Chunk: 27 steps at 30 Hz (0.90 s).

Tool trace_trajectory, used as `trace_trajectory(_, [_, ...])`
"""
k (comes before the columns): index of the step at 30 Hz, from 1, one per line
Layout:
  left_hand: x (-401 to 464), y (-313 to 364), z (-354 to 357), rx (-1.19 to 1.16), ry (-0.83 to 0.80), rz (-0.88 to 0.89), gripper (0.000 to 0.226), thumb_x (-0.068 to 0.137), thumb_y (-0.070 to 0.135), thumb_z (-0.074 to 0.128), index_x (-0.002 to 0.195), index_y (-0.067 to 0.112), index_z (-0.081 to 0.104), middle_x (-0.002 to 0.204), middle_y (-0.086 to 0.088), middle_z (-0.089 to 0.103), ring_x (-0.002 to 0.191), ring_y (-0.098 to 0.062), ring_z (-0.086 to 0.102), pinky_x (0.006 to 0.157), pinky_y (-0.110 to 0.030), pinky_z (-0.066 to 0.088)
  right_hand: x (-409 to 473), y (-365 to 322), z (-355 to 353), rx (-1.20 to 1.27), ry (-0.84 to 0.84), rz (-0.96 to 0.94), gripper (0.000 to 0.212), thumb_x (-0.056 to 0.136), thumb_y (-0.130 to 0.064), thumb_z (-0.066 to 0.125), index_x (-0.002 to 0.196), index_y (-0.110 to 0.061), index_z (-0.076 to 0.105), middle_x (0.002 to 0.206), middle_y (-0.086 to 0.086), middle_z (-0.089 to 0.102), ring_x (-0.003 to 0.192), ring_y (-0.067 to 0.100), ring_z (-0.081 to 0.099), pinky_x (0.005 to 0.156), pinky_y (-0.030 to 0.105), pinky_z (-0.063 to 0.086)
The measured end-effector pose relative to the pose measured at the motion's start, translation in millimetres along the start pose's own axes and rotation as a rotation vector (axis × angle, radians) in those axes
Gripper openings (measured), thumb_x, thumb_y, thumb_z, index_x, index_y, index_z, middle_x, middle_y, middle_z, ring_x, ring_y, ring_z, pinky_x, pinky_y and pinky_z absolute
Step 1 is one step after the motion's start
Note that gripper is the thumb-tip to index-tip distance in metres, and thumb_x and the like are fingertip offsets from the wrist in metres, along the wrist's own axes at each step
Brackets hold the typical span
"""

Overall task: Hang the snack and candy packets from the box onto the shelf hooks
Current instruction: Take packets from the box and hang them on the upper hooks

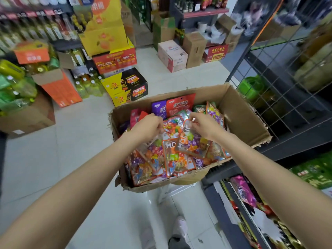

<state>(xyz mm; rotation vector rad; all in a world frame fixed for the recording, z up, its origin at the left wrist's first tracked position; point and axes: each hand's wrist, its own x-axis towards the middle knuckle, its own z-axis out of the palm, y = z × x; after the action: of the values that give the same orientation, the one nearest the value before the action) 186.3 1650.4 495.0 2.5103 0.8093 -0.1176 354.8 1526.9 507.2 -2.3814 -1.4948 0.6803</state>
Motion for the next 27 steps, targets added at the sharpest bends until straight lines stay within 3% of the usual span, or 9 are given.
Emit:
trace_trajectory(3, [-2, 2, -4, -0.138, 0.072, -0.056, 0.005, 0.097, 0.014, 0.043, 0.093, 0.014, 0.041, 0.092, -0.016, 0.062, 0.083, -0.031, 0.058, 0.070, -0.039, 0.044, 0, -4, 0, 0.038, 0.033, -0.016, 0.019, 0.099, -0.016, 0.046, 0.114, -0.008, 0.054, 0.104, 0.015, 0.064, 0.090, 0.030, 0.061, 0.072, 0.038, 0.045])
trace_trajectory(6, [-8, 1, -14, -0.197, 0.237, -0.113, 0.004, 0.098, 0.019, 0.041, 0.094, 0.018, 0.042, 0.089, -0.013, 0.062, 0.078, -0.033, 0.057, 0.071, -0.043, 0.047, -4, -9, -6, 0.145, 0.084, -0.048, 0.007, 0.097, -0.014, 0.048, 0.093, -0.016, 0.054, 0.094, 0.014, 0.063, 0.085, 0.029, 0.060, 0.069, 0.037, 0.043])
trace_trajectory(8, [-12, 6, -26, -0.264, 0.368, -0.101, 0.006, 0.097, 0.022, 0.043, 0.092, 0.018, 0.045, 0.084, -0.010, 0.061, 0.077, -0.031, 0.057, 0.070, -0.043, 0.047, -9, -14, -17, 0.237, 0.130, -0.072, 0.013, 0.094, -0.012, 0.054, 0.082, -0.019, 0.055, 0.086, 0.011, 0.064, 0.086, 0.030, 0.061, 0.071, 0.037, 0.043])
trace_trajectory(10, [-16, 14, -39, -0.328, 0.443, -0.031, 0.009, 0.097, 0.022, 0.047, 0.090, 0.016, 0.049, 0.079, -0.005, 0.060, 0.072, -0.024, 0.056, 0.065, -0.036, 0.044, -19, -23, -31, 0.298, 0.156, -0.091, 0.008, 0.092, -0.013, 0.060, 0.083, -0.012, 0.061, 0.088, 0.011, 0.067, 0.088, 0.025, 0.062, 0.076, 0.036, 0.045])
trace_trajectory(15, [-26, 60, -73, -0.386, 0.472, 0.249, 0.028, 0.096, 0.022, 0.053, 0.068, 0.015, 0.054, 0.056, 0.011, 0.045, 0.053, 0.000, 0.043, 0.052, -0.017, 0.028, -53, -45, -75, 0.421, 0.333, -0.104, 0.006, 0.087, -0.016, 0.066, 0.086, -0.012, 0.069, 0.084, -0.002, 0.069, 0.073, -0.003, 0.061, 0.070, 0.011, 0.043])
trace_trajectory(17, [-31, 88, -84, -0.421, 0.438, 0.353, 0.034, 0.096, 0.024, 0.053, 0.063, 0.017, 0.053, 0.051, 0.009, 0.043, 0.051, 0.003, 0.043, 0.054, -0.012, 0.029, -74, -52, -95, 0.400, 0.425, -0.100, 0.007, 0.087, -0.017, 0.067, 0.081, -0.012, 0.068, 0.078, 0.001, 0.069, 0.068, 0.000, 0.061, 0.067, 0.015, 0.044])
trace_trajectory(20, [-40, 130, -98, -0.473, 0.405, 0.480, 0.036, 0.094, 0.027, 0.055, 0.070, 0.002, 0.062, 0.053, 0.002, 0.046, 0.051, -0.002, 0.039, 0.053, -0.013, 0.030, -114, -56, -123, 0.343, 0.583, -0.085, 0.008, 0.085, -0.018, 0.069, 0.078, -0.014, 0.068, 0.077, 0.004, 0.070, 0.074, 0.013, 0.065, 0.070, 0.024, 0.047])
trace_trajectory(23, [-47, 178, -109, -0.486, 0.393, 0.558, 0.040, 0.089, 0.025, 0.064, 0.055, 0.012, 0.046, 0.051, 0.006, 0.032, 0.048, -0.006, 0.030, 0.049, -0.020, 0.023, -160, -47, -150, 0.346, 0.722, -0.053, 0.015, 0.082, -0.021, 0.072, 0.075, -0.009, 0.068, 0.073, 0.005, 0.069, 0.070, 0.008, 0.063, 0.067, 0.020, 0.045])
trace_trajectory(27, [-64, 265, -114, -0.369, 0.455, 0.691, 0.045, 0.087, 0.024, 0.066, 0.054, 0.023, 0.036, 0.050, 0.008, 0.034, 0.054, -0.014, 0.034, 0.056, -0.030, 0.019, -233, -22, -184, 0.292, 0.906, 0.043, 0.014, 0.079, -0.022, 0.075, 0.074, -0.011, 0.068, 0.072, 0.000, 0.069, 0.065, 0.000, 0.059, 0.061, 0.014, 0.042])
